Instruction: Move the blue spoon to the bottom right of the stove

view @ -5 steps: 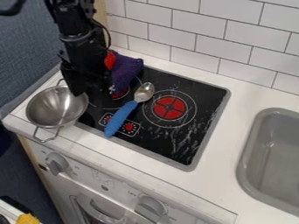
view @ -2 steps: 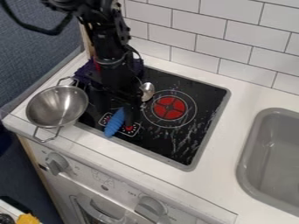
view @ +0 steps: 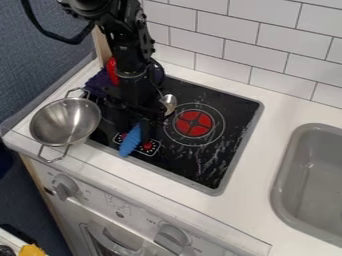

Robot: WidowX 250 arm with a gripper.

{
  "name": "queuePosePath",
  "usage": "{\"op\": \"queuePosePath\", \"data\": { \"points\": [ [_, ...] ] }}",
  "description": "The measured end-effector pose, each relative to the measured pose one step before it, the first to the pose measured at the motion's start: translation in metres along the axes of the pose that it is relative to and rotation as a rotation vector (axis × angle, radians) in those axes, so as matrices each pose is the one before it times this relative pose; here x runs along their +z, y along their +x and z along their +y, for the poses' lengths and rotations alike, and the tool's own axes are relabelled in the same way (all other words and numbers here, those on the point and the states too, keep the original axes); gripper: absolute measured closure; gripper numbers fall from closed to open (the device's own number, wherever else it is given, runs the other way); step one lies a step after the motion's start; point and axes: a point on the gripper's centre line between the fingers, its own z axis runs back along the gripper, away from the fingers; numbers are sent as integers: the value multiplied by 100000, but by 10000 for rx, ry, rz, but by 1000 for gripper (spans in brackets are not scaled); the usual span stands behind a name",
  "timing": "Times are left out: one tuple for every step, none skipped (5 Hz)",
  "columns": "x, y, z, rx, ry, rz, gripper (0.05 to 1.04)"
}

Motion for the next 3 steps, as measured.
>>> {"op": "queuePosePath", "data": {
  "points": [
    [-177,-236,-508,-272,151,44,654],
    [246,-299,-986,-373,63,-15,676],
    [1236,-284,-2410,-756,-206,-261,676]
  ]
}}
